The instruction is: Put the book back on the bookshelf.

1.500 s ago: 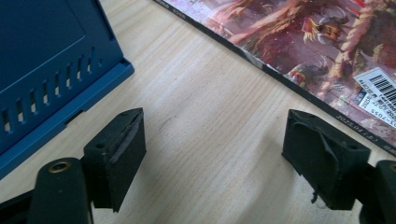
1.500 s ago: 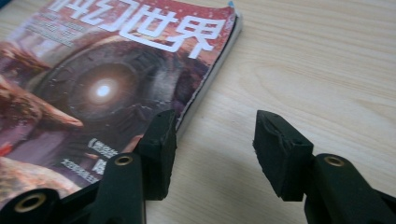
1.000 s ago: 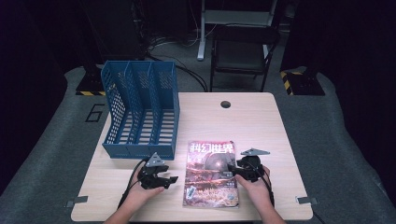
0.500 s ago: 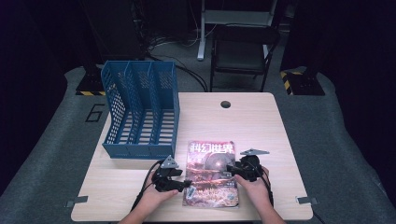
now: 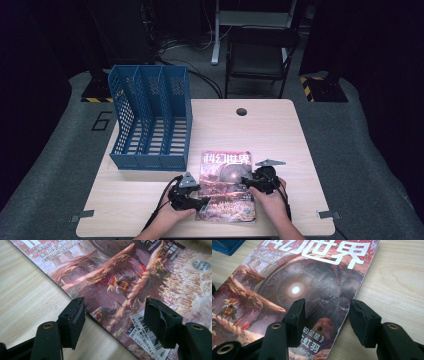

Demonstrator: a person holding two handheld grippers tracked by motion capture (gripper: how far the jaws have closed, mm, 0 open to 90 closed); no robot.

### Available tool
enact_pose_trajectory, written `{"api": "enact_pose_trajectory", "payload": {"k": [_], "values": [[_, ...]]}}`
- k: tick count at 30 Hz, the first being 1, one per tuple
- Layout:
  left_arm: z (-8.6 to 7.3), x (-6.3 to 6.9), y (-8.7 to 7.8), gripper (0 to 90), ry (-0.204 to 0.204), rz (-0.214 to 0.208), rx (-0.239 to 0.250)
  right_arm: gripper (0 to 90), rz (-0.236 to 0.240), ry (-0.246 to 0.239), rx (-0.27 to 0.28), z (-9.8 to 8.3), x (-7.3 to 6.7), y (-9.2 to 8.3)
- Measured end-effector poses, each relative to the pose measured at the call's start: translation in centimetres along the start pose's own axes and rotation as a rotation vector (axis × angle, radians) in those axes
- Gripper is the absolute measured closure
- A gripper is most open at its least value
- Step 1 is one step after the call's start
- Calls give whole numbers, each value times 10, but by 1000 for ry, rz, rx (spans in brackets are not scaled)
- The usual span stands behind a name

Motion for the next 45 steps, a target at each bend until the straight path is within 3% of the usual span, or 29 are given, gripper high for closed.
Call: {"api": "enact_pose_trajectory", "payload": {"k": [2,10,11,16,20,22,27,32,33,35,41,45], "values": [[0,1,0,335,-7,-8,-1,462,-1,-9,6,0,1,1],[-1,5,0,335,-4,32,-1,456,5,-13,17,0,2,1],[-1,6,0,334,-9,31,3,466,13,13,13,-1,2,0],[-3,13,-2,333,-12,38,-4,476,16,10,13,-1,2,0],[-5,18,-4,330,6,40,-16,494,31,33,-1,-4,1,-3],[-6,20,-4,329,-8,25,-10,503,33,63,-4,-6,-1,-4],[-7,20,-4,328,0,32,-1,508,19,49,2,-8,-1,-6],[-8,20,-4,327,3,34,5,531,19,70,-3,-8,-1,-7],[-8,20,-5,327,7,37,4,524,27,95,-5,-7,-1,-7],[-7,20,-5,328,-4,33,0,514,28,87,2,-7,-1,-7],[-4,15,3,302,-28,89,33,473,-31,26,16,-4,-4,-2],[-3,14,4,283,-32,79,29,467,-14,41,14,-5,-5,-2]]}}
Point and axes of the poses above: each handheld gripper's, and its own axes: y roughly forward along the jaws, z roughly out of its top, x roughly to its right, the point moved 3 cm from there along y, roughly forward along the jaws, and after that the axes turned 6 degrees about y, right-handed, at the moved point
